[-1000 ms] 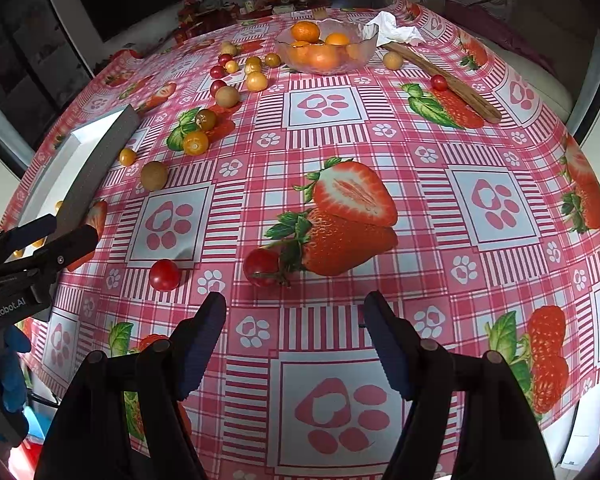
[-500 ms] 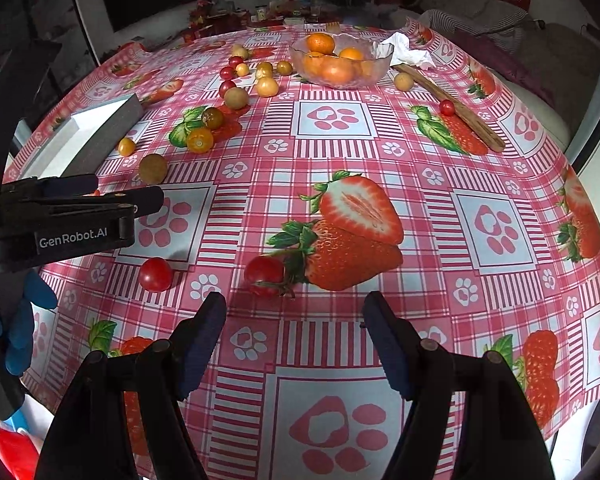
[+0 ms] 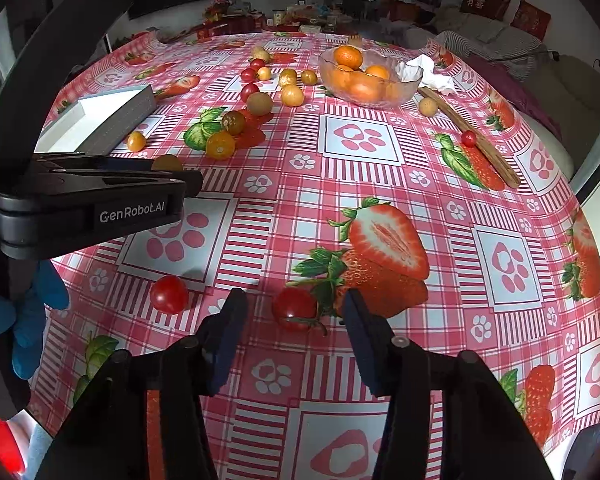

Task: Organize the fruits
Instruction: 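Grasp a red cherry tomato with the right gripper while the left grasps a brown fruit, then carry the red tomato and brown fruit over the white tray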

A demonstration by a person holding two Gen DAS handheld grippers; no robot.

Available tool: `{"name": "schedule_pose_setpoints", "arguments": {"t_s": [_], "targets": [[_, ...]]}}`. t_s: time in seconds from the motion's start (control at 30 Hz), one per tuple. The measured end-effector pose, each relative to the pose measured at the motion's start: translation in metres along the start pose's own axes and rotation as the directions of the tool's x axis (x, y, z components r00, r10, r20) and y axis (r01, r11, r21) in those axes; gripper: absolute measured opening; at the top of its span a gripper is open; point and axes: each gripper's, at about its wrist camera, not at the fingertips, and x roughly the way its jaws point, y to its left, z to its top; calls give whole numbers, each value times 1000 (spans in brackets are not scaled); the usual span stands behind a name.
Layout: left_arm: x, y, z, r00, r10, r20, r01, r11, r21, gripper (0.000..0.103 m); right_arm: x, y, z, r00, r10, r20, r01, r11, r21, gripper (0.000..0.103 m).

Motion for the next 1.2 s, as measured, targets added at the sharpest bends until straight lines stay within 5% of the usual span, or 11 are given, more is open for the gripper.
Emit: {"name": "schedule_pose_setpoints", "arguments": {"t_s": [0.13,0.37,0.73,1.2], "targets": [[-5,5,-5,1000,-26,-6,26,1000,-15,31,0,2,2,999,38,-9,-38,999,13,23],[-33,14,-20,999,-40,31,40,999,-16,30,-7,-15,-3,990,142,-23,-139,984,112,23],[-76,48,-50,997,-37,72,41,997,-61,30,-21,-23,-9,985,170,-38,-162,974,160,23],[-122,131,-86,989,56,139,-31,984,-175,31,-39,31,19,971,235,-33,-232,969,81,23]]}}
